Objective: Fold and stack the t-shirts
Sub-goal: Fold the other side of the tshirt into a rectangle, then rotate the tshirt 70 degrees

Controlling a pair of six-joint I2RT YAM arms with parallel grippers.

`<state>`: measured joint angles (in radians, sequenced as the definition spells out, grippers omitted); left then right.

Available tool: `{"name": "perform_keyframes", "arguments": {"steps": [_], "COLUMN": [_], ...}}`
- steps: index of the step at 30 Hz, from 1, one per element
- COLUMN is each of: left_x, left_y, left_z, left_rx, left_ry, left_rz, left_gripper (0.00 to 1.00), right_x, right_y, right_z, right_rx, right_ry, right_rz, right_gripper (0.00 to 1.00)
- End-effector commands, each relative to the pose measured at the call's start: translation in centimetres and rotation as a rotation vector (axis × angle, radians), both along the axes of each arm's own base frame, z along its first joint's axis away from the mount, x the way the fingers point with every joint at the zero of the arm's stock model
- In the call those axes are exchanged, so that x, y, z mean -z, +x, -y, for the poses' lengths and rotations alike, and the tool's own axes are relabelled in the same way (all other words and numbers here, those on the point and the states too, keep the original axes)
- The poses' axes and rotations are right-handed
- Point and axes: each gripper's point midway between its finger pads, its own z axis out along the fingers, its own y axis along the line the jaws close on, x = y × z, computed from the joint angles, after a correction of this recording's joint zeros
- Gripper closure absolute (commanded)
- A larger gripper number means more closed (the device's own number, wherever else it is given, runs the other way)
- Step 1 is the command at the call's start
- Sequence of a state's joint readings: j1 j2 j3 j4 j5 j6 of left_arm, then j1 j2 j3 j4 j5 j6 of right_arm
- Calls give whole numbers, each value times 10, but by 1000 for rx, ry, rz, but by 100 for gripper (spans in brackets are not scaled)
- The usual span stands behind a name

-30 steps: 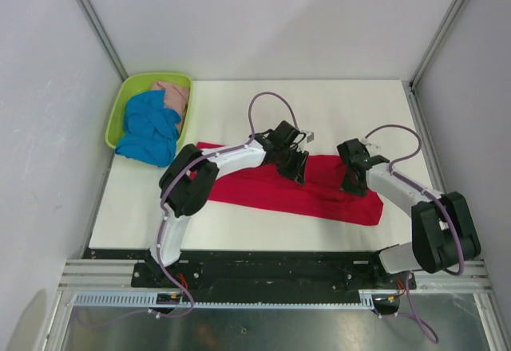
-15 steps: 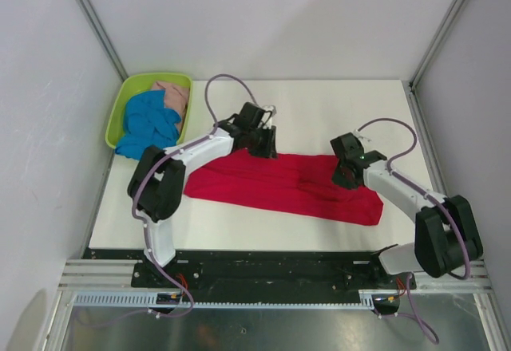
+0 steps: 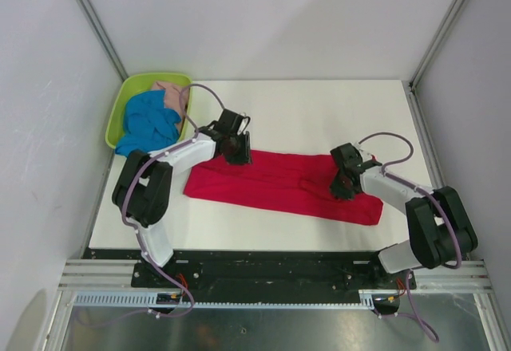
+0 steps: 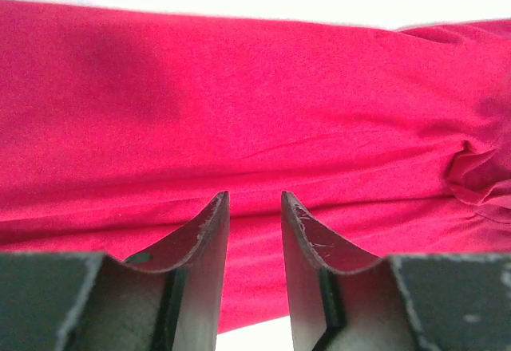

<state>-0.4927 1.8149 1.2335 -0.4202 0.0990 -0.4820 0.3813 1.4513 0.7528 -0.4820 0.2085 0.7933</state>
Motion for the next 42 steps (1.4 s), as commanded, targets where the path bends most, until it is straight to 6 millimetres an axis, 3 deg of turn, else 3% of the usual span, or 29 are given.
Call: {"name": "perform_keyframes", "arguments": {"steps": [1, 6, 11, 19, 28, 35, 38, 42], "left_x": [-29, -33, -37, -38, -38, -40, -40, -39], "left_y": [9, 6, 2, -4, -8, -6, -4, -1], "left_z": [-8, -11, -10, -9, -14, -16, -18, -22], "left_rx": [-52, -58, -52, -43, -42, -45, -51, -59], "left_ry": [-35, -54, -72, -89, -84, -86, -86, -90], "left_rz": [73, 71, 70, 61, 62, 67, 68, 62], "left_gripper": [63, 62, 63, 63, 63, 63, 62, 62], "right_x": [-14, -44, -52, -22, 15, 24, 23, 21], "right_y": [-10, -30, -57, -81, -92, -72, -50, -3], "right_z": [15, 50, 60, 60, 60, 85, 99, 112], "right_rx": [76, 265, 417, 552, 670, 741, 755, 732], "right_ry": [30, 45, 92, 166, 237, 236, 207, 170], "right_rz": [15, 43, 34, -34, -80, -55, -27, 9], "right_gripper": [74, 57, 57, 59, 58, 59, 59, 59]}}
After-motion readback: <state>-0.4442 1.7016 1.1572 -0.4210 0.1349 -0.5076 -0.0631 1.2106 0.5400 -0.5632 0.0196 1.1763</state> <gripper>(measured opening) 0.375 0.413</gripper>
